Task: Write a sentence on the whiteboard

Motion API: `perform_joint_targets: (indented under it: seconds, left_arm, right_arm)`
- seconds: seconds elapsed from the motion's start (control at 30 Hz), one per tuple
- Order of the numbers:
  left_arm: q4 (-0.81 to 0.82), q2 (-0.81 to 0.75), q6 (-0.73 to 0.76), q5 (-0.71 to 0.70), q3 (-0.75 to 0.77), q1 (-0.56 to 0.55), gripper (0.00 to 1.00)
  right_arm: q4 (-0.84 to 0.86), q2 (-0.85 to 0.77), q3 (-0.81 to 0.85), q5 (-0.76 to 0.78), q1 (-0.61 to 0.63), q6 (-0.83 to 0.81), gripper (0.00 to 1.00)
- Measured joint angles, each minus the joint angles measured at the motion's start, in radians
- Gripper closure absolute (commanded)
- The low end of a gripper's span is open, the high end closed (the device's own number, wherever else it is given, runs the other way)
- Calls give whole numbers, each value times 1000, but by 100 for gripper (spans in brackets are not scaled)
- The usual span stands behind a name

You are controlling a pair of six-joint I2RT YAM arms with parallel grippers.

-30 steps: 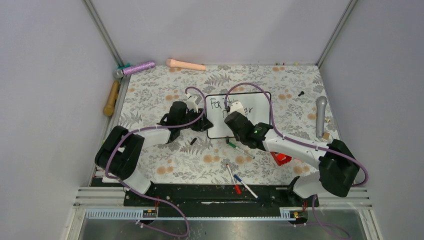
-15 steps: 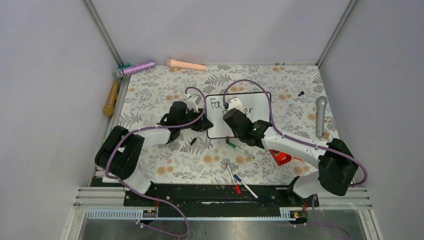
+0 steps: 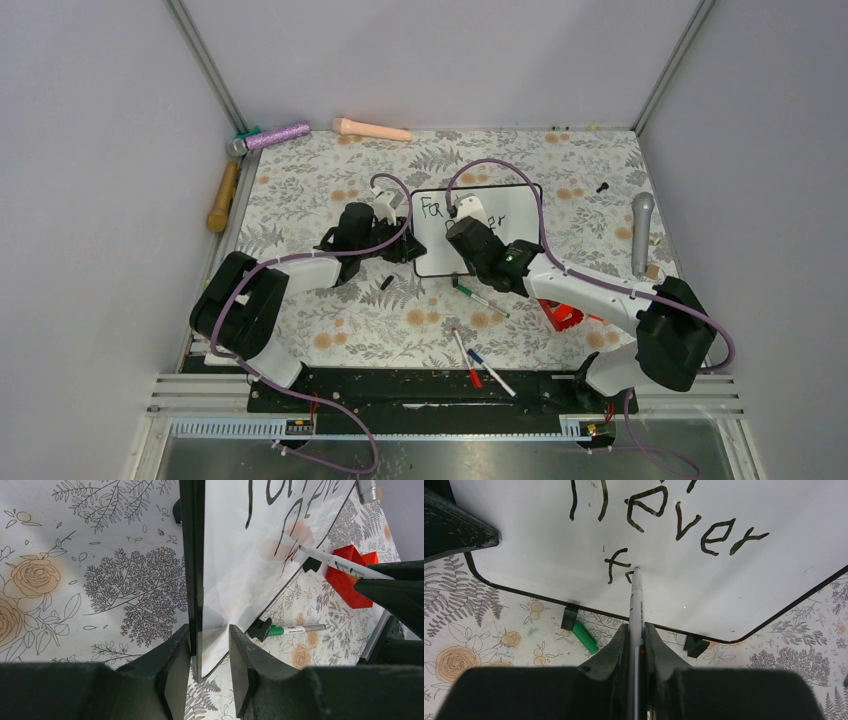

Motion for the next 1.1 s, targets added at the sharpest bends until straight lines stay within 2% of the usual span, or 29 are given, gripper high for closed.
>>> perform_joint_targets:
  seconds: [0.8, 1.1]
  left_arm:
    - [-1, 0, 1, -6, 0, 0, 67]
    - [-1, 0, 1, -6, 0, 0, 67]
  right_arm:
    - [-39, -20, -61, 0, -4, 19, 100]
    - [-41, -104, -55, 0, -9, 15, 100]
